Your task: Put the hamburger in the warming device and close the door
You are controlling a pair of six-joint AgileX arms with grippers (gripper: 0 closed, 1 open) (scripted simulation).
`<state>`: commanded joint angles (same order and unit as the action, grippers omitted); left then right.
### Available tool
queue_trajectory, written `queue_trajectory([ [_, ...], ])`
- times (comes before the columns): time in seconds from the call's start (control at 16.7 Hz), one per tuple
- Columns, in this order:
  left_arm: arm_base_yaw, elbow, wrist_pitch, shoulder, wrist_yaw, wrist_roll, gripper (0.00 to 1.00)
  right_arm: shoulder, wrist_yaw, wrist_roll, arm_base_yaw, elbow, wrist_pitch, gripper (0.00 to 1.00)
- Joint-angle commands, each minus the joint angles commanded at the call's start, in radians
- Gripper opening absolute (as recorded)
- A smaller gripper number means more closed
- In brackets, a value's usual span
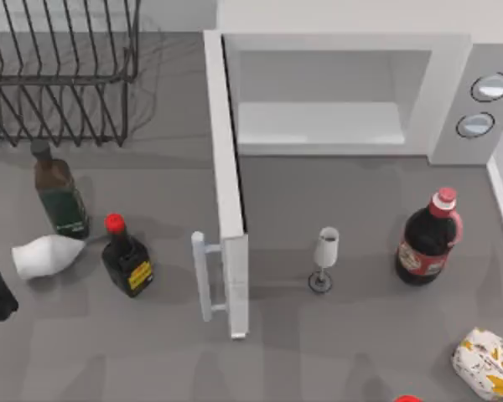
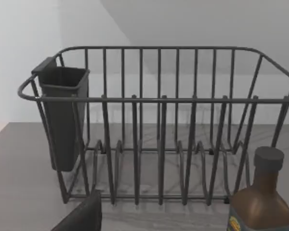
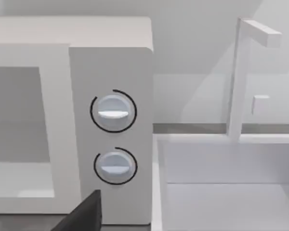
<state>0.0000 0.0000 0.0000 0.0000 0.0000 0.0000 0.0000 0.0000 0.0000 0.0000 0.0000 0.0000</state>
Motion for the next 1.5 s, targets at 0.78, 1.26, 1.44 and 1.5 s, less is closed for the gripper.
queue_trajectory([
  [0.78,0.000,0.000,0.000,0.000,0.000,0.000,1.00,0.436,-0.001,-0.121,0.127,0.255,-0.295,1.00],
  [1.26,0.000,0.000,0.000,0.000,0.000,0.000,1.00,0.804,-0.001,-0.222,0.232,0.465,-0.544,1.00],
  [1.44,0.000,0.000,0.000,0.000,0.000,0.000,1.00,0.943,-0.001,-0.260,0.271,0.544,-0.638,1.00],
  [1.5,0.000,0.000,0.000,0.000,0.000,0.000,1.00,0.989,-0.001,-0.273,0.285,0.570,-0.669,1.00],
])
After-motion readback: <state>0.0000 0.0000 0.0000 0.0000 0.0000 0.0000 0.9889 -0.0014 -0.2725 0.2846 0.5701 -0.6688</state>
